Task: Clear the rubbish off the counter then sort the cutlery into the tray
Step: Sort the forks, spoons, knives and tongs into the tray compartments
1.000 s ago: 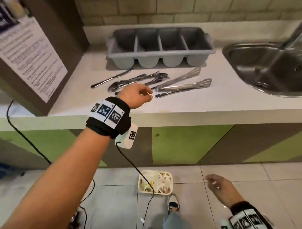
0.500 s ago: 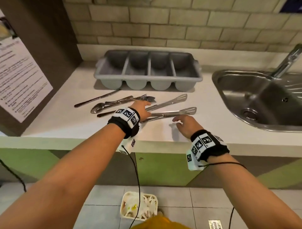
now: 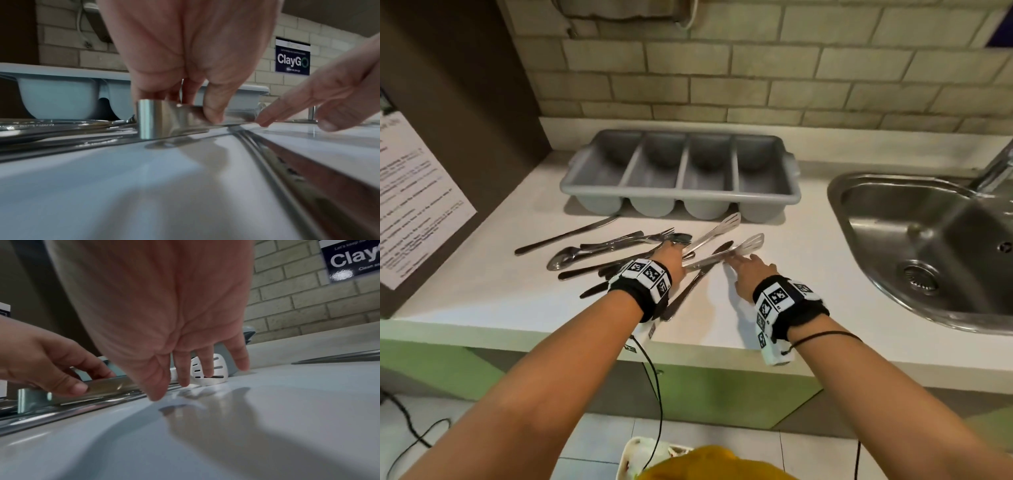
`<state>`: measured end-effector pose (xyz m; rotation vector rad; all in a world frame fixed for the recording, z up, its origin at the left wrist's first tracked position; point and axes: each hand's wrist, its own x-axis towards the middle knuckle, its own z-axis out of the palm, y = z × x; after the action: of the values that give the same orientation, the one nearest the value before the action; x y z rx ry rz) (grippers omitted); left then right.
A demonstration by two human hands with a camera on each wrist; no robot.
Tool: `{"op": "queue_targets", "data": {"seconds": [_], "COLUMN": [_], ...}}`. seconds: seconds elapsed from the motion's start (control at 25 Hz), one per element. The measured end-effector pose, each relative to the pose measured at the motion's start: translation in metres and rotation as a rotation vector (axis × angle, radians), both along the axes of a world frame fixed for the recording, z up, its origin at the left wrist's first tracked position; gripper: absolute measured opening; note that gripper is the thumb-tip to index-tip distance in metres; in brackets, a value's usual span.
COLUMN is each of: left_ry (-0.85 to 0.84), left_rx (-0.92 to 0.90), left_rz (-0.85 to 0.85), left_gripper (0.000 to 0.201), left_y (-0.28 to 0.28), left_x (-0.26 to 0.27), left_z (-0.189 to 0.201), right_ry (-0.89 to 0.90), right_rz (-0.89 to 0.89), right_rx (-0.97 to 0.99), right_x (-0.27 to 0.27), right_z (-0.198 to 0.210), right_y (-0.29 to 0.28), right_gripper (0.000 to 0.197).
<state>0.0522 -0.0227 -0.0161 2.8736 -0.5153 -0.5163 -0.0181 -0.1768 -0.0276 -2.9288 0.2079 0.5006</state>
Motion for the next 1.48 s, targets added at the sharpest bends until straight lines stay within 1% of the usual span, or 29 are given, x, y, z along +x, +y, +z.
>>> {"op": "queue_targets", "data": {"seconds": [0.12, 0.24, 0.32, 0.36, 0.44, 0.6, 0.68, 0.76, 0.88, 1.0, 1.12, 1.2, 1.28, 1.36, 1.48], "left_ry": [-0.02, -0.067, -0.08, -0.088, -0.102, -0.109, -0.122, -0.132, -0.148, -0.195, -0.248, -0.296, -0.317, -0.323, -0.276], "left_rx": [-0.043, -0.094, -0.13, -0.14, -0.143, -0.154, -0.163, -0.164, -0.176, -0.229, -0.279, -0.317, -0.405, -0.521, -0.655], "left_rz": [0.026, 0.052, 0.068, 0.074, 0.079, 0.07, 0.078, 0.088, 0.073, 0.036, 0.019, 0.039, 0.105, 0.209, 0.379], "left_gripper": [0.055, 0.057, 0.057, 0.056, 0.056, 0.056, 0.056, 0.056, 0.055, 0.052, 0.053, 0.055, 0.054, 0.056, 0.061], "left_y": [0.002, 0.01, 0.015, 0.018, 0.023, 0.029, 0.032, 0.035, 0.044, 0.052, 0.06, 0.066, 0.072, 0.077, 0.082], "left_x": [0.003, 0.008, 0.008, 0.008, 0.008, 0.009, 0.008, 0.006, 0.004, 0.004, 0.009, 0.016, 0.027, 0.045, 0.073], "left_z": [0.005, 0.008, 0.014, 0.015, 0.018, 0.02, 0.02, 0.022, 0.028, 0.041, 0.059, 0.067, 0.073, 0.08, 0.087], "right_ry": [0.023, 0.015, 0.081, 0.12, 0.116, -0.041, -0.038, 0.009, 0.037, -0.013, -0.068, -0.124, -0.194, -0.26, -0.313], "right_rz": [0.062, 0.231, 0.365, 0.398, 0.38, 0.267, 0.251, 0.264, 0.273, 0.254, 0.293, 0.275, 0.256, 0.245, 0.173], "right_rx": [0.018, 0.004, -0.053, -0.083, -0.084, -0.003, -0.009, -0.039, -0.058, 0.036, 0.012, 0.009, 0.012, 0.02, 0.148], "right_x": [0.01, 0.017, 0.02, 0.021, 0.025, 0.026, 0.026, 0.026, 0.026, 0.023, 0.022, 0.022, 0.026, 0.032, 0.037], "right_z": [-0.002, 0.001, 0.004, 0.006, 0.011, 0.011, 0.01, 0.009, 0.007, 0.014, 0.025, 0.031, 0.036, 0.044, 0.053], "right_y": [0.001, 0.014, 0.023, 0.025, 0.027, 0.027, 0.026, 0.024, 0.019, 0.013, 0.009, 0.007, 0.008, 0.013, 0.019], "right_gripper": [0.059, 0.052, 0.05, 0.052, 0.049, 0.028, 0.018, 0.016, 0.019, 0.015, 0.011, 0.016, 0.022, 0.031, 0.041]}}
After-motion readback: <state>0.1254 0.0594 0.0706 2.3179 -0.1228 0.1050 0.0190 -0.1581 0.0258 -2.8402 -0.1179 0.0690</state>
